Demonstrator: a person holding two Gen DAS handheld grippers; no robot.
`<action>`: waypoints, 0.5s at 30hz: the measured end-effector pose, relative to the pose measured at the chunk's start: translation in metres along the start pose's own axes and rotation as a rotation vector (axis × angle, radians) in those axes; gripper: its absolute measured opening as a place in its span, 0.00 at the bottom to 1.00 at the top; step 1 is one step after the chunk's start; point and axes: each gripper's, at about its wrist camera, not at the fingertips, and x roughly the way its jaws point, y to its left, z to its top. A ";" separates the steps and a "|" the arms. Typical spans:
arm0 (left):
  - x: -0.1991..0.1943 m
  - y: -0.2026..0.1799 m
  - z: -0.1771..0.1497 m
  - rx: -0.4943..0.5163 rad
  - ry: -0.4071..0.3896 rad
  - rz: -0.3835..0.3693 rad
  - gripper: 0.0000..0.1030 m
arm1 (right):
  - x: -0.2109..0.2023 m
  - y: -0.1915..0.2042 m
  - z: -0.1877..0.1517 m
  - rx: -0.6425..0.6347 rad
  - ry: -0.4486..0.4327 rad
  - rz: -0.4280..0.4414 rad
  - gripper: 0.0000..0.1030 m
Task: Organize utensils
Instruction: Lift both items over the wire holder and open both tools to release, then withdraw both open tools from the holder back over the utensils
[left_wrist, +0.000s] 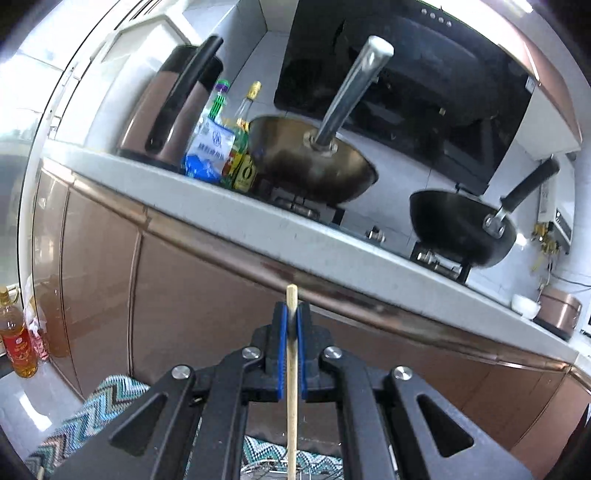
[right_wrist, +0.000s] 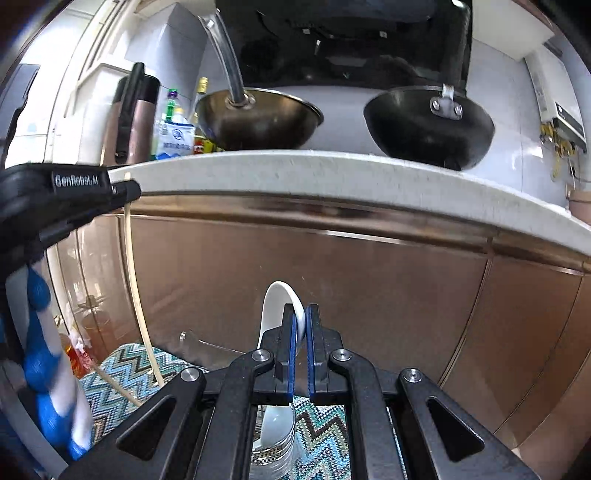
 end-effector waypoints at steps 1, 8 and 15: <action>0.002 -0.001 -0.005 0.008 -0.001 0.012 0.04 | 0.005 -0.001 -0.004 0.005 0.002 -0.005 0.05; 0.001 0.001 -0.022 0.053 0.018 0.033 0.18 | 0.020 0.003 -0.028 0.022 0.033 0.031 0.06; -0.037 0.010 0.006 0.062 -0.012 0.013 0.29 | -0.002 0.000 -0.017 0.036 0.006 0.039 0.15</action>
